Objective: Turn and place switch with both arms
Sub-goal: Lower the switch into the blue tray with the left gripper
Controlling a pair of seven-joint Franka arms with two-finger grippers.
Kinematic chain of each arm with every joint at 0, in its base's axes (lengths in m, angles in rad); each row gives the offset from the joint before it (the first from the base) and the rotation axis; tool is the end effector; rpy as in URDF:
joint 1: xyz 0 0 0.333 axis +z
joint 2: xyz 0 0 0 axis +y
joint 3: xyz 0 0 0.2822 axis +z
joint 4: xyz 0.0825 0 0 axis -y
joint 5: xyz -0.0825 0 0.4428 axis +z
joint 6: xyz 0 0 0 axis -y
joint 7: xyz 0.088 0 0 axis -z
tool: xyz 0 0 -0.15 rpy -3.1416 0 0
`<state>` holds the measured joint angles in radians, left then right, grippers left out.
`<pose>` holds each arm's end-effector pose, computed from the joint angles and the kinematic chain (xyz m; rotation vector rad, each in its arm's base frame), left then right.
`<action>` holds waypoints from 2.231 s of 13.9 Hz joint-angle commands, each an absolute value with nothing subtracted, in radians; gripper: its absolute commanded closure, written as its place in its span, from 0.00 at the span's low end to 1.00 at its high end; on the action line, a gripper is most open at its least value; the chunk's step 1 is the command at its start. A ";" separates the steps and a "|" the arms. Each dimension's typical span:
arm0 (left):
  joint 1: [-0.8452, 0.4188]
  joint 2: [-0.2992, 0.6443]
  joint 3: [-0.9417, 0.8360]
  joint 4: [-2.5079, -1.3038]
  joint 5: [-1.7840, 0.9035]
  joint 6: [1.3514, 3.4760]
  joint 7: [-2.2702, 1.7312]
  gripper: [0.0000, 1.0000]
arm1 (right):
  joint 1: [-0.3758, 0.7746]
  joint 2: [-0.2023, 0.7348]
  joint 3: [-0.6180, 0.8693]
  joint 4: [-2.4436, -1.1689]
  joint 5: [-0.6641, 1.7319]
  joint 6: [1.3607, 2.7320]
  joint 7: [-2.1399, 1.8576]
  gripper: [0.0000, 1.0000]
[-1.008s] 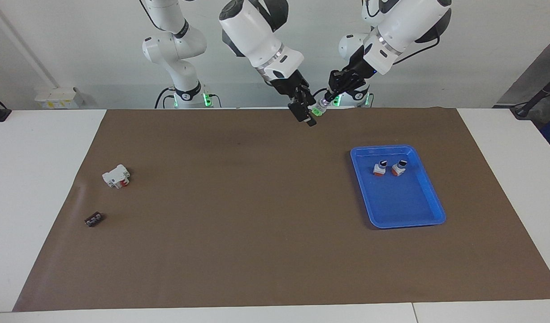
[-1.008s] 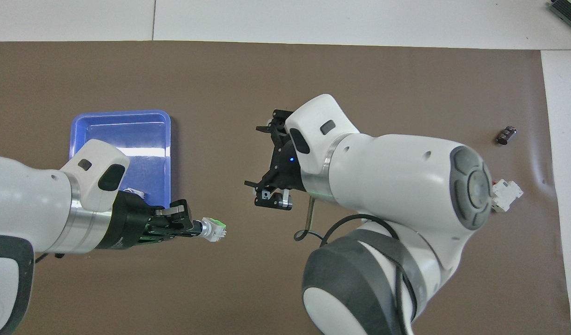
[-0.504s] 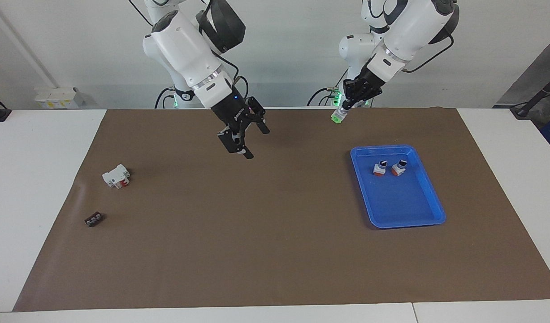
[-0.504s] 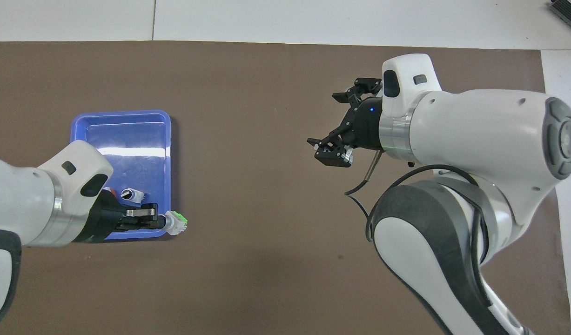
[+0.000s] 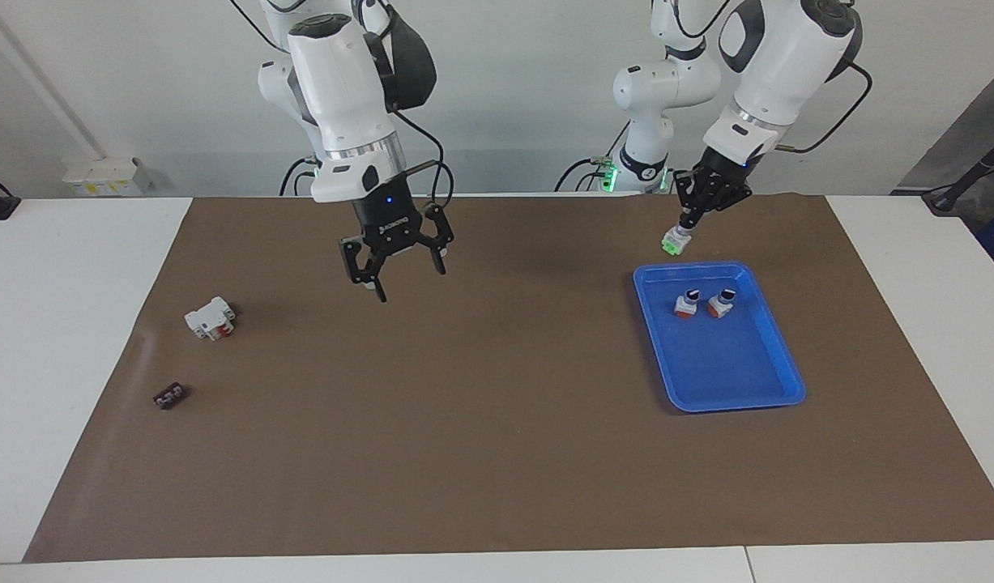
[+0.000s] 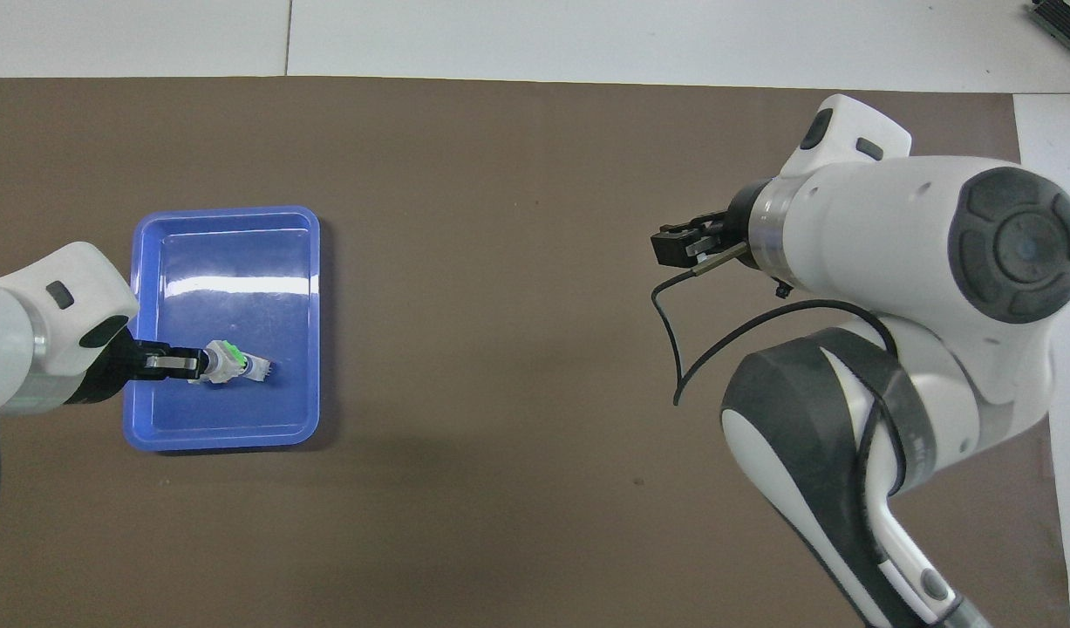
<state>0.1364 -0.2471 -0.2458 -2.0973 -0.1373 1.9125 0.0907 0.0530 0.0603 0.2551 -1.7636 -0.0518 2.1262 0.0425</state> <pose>0.5525 -0.0782 0.4357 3.0601 -0.2332 0.0858 0.6472 0.1992 0.4631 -3.0537 -0.4356 -0.4747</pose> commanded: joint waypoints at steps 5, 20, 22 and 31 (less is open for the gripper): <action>0.147 0.044 -0.256 -2.005 0.095 2.121 0.114 1.00 | 0.081 -0.066 0.058 -1.721 -0.055 1.798 0.132 0.00; 0.187 0.092 -0.258 -2.048 0.078 2.091 0.138 0.29 | 0.074 -0.063 -0.043 -1.652 -0.008 1.563 0.155 0.00; 0.186 0.091 -0.258 -2.022 0.078 2.085 0.135 0.13 | 0.068 -0.061 -0.046 -1.643 -0.014 1.536 0.124 0.00; 0.096 -0.086 -0.188 -1.955 0.075 1.939 0.127 0.01 | 0.081 -0.071 -0.049 -1.631 -0.009 1.486 0.120 0.00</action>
<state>0.1539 -0.0236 -0.2527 -1.9714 0.0795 2.0139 0.1245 0.0731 -0.0570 -0.0501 -1.6165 -0.0187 1.4883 0.1324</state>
